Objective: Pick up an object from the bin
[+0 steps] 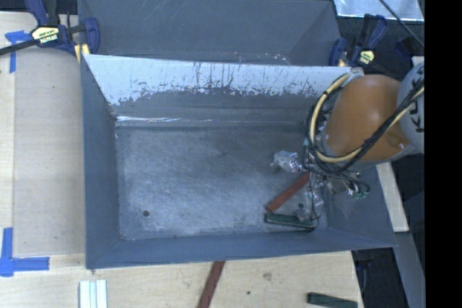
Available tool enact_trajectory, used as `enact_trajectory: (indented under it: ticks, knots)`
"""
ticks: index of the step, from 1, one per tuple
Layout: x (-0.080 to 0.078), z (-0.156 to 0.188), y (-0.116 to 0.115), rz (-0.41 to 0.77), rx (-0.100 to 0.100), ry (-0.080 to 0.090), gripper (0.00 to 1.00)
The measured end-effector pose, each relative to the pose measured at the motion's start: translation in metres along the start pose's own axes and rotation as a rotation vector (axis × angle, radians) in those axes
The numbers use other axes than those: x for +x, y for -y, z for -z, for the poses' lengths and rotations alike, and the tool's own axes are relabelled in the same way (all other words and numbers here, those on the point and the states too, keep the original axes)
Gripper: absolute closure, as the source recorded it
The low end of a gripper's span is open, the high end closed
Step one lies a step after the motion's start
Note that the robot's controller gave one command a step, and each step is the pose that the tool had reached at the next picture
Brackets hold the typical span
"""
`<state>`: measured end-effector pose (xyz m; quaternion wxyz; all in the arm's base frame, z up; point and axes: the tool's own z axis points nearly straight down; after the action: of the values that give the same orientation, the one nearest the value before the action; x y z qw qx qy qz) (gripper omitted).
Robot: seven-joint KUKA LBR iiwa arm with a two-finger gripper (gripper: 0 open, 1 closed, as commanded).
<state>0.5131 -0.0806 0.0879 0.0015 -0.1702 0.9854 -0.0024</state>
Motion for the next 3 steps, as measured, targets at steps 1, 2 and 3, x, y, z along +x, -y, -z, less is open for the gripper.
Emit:
enact_trajectory:
  ticks: [1,2,3]
  knots:
    - [-0.040,-0.017,0.016,0.654,-0.005,0.002,1.00]
    - [-0.040,-0.017,0.016,0.653,-0.005,0.002,1.00]
    - [-0.022,0.109,-0.008,0.681,-0.005,0.002,1.00]
